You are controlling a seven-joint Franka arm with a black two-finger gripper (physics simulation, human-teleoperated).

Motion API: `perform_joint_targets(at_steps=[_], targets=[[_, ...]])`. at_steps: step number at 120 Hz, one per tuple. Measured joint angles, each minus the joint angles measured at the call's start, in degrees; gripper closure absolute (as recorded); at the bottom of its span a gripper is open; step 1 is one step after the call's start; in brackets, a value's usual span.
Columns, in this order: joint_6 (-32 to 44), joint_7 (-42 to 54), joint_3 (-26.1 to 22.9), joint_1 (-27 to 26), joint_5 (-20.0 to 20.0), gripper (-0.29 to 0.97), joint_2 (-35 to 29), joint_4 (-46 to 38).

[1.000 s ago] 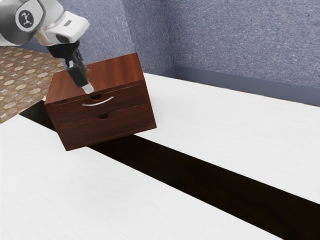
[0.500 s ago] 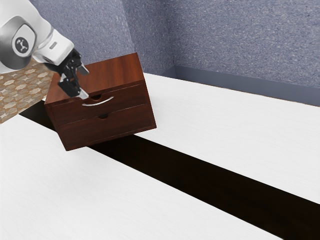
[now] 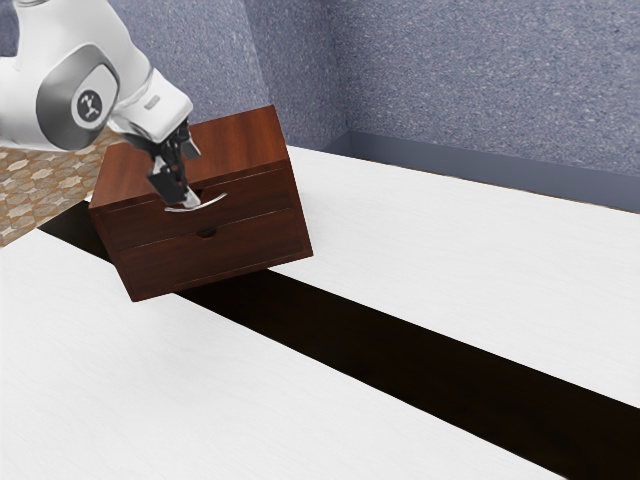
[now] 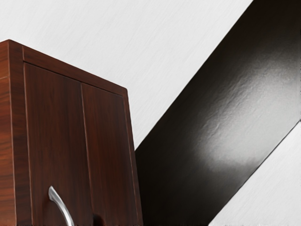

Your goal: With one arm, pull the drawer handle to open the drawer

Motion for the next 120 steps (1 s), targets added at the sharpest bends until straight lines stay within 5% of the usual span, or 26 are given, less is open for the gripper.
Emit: perform_joint_targets(at_steps=[56, 78, 120], targets=[[-3.86, -11.64, 0.81, 1.82, 3.37, 0.15, 1.72, -0.02], [-2.15, -13.50, 0.78, 5.10, 3.31, 0.24, 3.57, 0.15], [1.86, -13.98, 0.66, 3.35, 2.50, 0.33, 5.04, 0.19]])
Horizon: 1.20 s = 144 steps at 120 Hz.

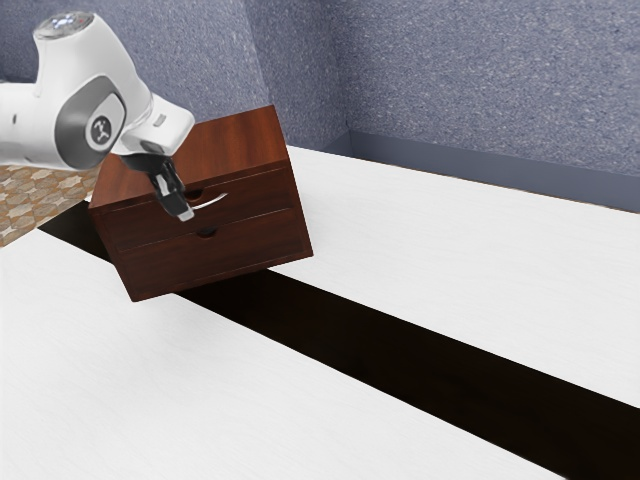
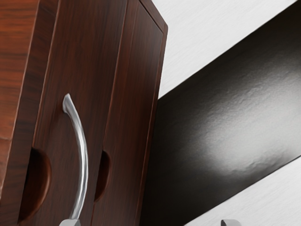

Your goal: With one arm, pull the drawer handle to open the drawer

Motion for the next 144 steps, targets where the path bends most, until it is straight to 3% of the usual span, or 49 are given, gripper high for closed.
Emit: perform_joint_targets(at_steps=[65, 144], targets=[[3.42, 2.38, 0.10, 0.10, 2.55, 0.38, 3.07, 0.52], [6.70, 3.90, 0.25, 0.09, 2.94, 0.44, 7.02, 1.77]])
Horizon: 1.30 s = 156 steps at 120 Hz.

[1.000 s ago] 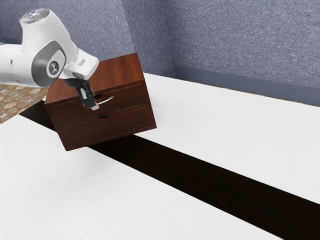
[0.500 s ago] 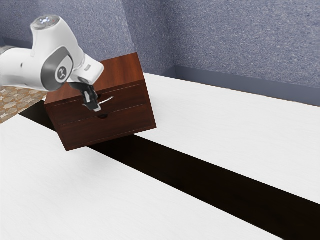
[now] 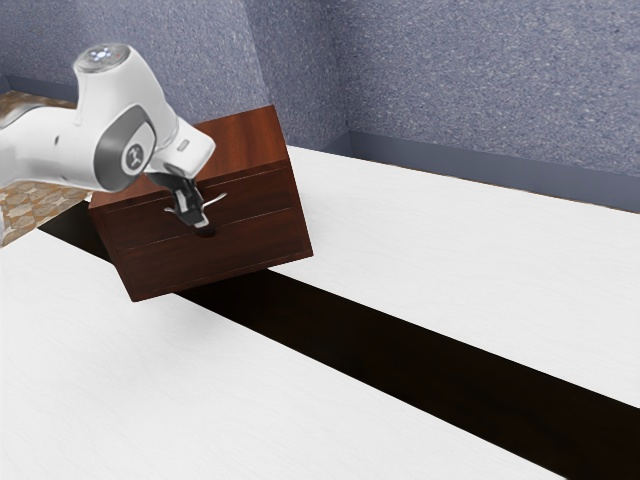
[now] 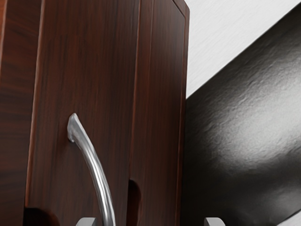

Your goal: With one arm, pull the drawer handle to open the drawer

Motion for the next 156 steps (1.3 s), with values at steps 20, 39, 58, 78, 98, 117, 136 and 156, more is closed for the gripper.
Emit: perform_joint_targets(at_steps=[20, 39, 58, 78, 98, 117, 136, 156], targets=[[0.40, 0.30, 0.18, 0.00, 0.00, 0.46, 0.33, 0.02], [0.61, 0.56, 0.32, 0.03, -0.02, 0.53, 0.15, -0.09], [0.75, 0.88, 0.36, -0.02, -0.05, 0.57, -1.18, -1.40], [1.30, 1.17, 0.37, -0.04, -0.12, 0.58, -3.37, -4.29], [2.13, 1.33, 0.29, -0.03, -0.15, 0.58, -3.95, -5.60], [2.75, 1.48, 0.21, -0.09, -0.29, 0.58, -5.19, -7.15], [3.14, 1.57, 0.05, -0.08, -0.40, 0.58, -5.36, -7.67], [3.71, 1.63, -0.14, -0.15, -0.58, 0.58, -5.96, -8.64]])
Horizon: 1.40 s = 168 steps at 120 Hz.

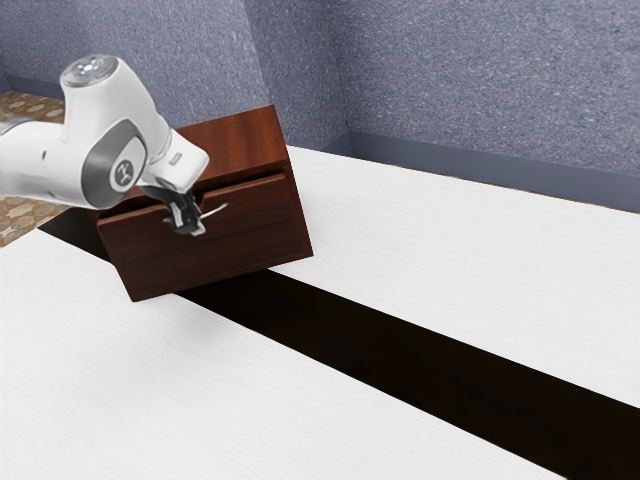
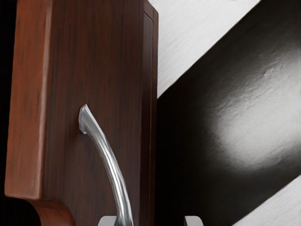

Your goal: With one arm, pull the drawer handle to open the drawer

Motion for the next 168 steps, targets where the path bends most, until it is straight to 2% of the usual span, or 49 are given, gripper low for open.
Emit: perform_joint_targets(at_steps=[28, 168], targets=[[0.46, 0.07, 0.02, -0.84, -0.44, 0.57, -0.51, -0.72], [3.28, -0.30, -1.45, -0.68, -1.81, 0.58, -11.08, -13.74]])
